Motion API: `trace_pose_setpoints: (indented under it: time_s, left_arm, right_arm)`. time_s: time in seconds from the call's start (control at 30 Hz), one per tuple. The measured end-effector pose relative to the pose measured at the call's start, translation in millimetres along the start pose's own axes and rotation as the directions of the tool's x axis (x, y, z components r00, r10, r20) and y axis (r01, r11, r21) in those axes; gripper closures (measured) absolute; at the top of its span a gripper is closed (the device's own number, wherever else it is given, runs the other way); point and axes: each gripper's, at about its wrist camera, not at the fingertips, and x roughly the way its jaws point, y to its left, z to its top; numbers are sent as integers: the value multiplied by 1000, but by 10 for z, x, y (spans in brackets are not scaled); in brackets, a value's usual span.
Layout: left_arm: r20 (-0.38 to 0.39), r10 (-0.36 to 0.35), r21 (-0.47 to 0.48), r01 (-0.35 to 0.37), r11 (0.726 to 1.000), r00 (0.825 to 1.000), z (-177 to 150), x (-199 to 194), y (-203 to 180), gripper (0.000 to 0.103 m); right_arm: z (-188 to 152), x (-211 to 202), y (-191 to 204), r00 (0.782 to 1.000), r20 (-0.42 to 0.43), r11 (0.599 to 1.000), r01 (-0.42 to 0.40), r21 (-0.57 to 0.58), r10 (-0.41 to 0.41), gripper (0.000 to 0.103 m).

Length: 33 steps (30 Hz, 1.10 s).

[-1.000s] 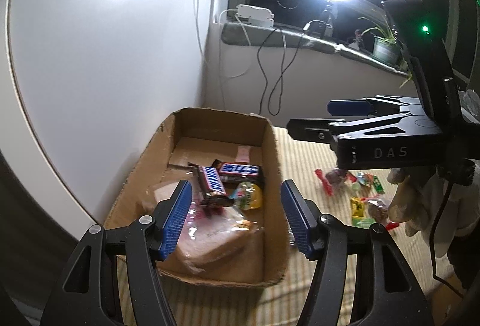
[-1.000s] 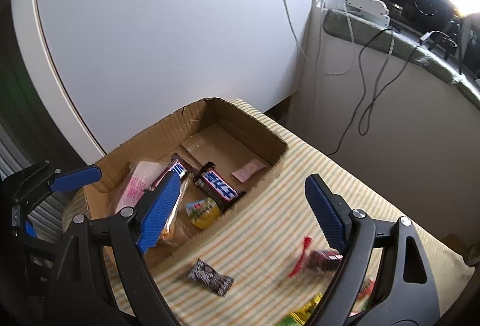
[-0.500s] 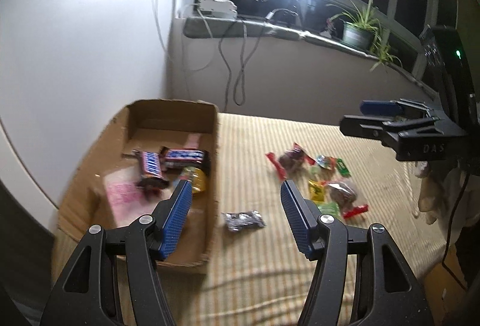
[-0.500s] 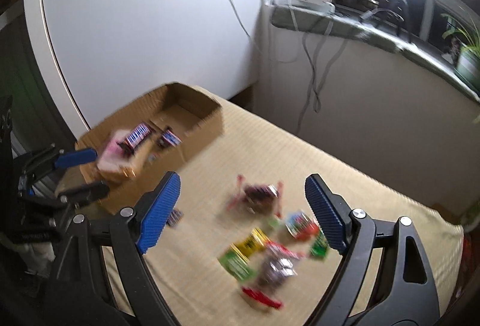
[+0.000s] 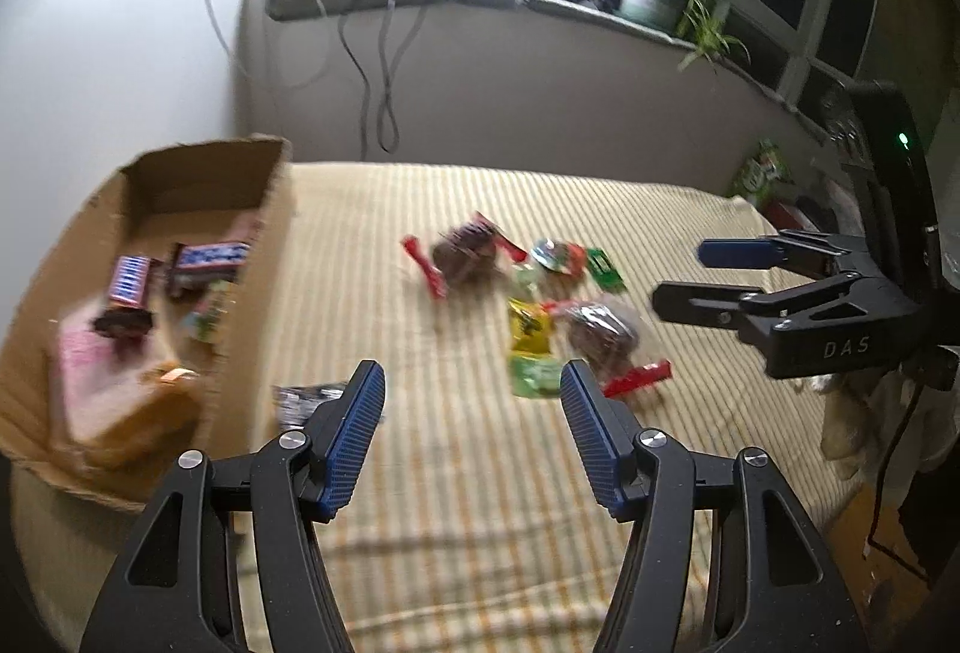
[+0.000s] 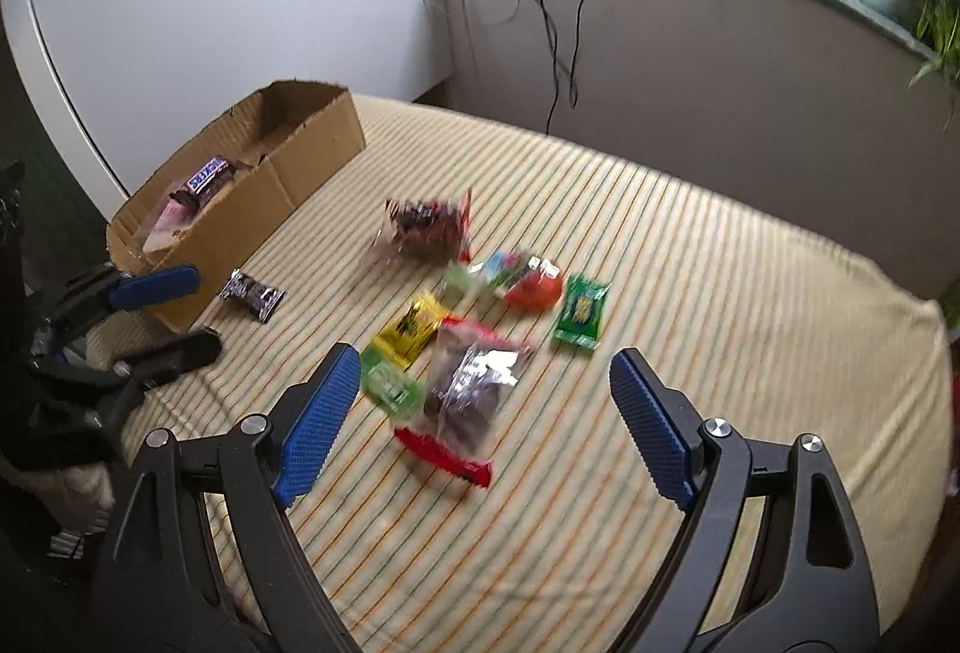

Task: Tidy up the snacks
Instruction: 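Move both open tools back over the scattered snacks, then grasp the red dried-fruit bag with the right tool while the left tool grasps a green candy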

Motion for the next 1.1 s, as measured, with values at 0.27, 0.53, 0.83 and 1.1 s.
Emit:
trace_pose_setpoints:
  time_s: [0.27,0.53,0.83,1.1]
  left_arm:
    - [-82,-29,28,31,999,996,-4,345,-144,51]
    - [-137,-37,59,46,997,990,-2,594,-224,54]
    - [-167,-31,86,46,995,985,43,780,-330,53]
    - [-172,-6,129,29,991,985,69,858,-452,50]
  right_arm:
    - [-53,360,-16,996,-74,998,-34,53,38,17]
    - [-78,596,-80,990,-134,997,-36,67,44,37]
    - [-85,586,-228,988,-151,997,-34,73,45,58]
    - [-92,576,-237,988,-151,998,-19,54,27,62]
